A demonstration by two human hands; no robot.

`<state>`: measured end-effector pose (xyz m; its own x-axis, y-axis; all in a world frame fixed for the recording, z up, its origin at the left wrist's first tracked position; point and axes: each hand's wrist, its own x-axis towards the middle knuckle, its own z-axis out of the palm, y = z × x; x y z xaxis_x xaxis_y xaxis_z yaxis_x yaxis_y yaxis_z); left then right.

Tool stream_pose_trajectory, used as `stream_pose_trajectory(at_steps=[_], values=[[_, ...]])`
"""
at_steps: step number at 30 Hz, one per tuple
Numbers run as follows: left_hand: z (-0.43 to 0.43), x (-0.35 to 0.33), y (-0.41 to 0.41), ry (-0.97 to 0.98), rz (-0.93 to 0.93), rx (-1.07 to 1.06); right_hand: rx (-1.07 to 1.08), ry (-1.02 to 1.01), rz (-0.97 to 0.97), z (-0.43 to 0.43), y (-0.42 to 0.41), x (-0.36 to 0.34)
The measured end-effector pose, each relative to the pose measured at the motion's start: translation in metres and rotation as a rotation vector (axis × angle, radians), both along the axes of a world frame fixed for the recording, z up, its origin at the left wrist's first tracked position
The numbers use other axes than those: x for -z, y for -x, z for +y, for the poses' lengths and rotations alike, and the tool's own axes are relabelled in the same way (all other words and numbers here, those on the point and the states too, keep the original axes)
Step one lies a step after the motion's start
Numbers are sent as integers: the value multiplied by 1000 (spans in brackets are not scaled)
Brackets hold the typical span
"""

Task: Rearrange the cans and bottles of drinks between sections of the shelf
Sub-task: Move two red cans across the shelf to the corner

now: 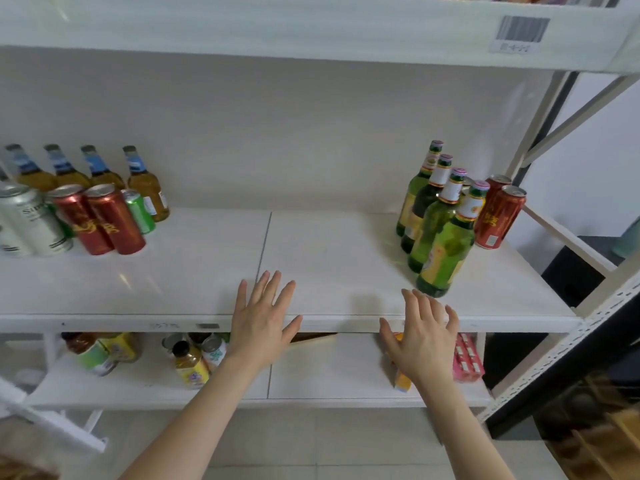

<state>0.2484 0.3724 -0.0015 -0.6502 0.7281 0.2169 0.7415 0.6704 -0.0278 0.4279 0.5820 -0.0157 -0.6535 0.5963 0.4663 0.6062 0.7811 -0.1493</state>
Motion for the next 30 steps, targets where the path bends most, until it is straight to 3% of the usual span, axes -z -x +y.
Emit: stream_pose_trajectory(at_steps=[19, 30], values=[[-190, -17, 165, 99, 66, -165, -196, 27, -79, -192, 205, -13], [-310, -30, 274, 24, 122, -163, -190, -15, -66, -313, 331, -26]])
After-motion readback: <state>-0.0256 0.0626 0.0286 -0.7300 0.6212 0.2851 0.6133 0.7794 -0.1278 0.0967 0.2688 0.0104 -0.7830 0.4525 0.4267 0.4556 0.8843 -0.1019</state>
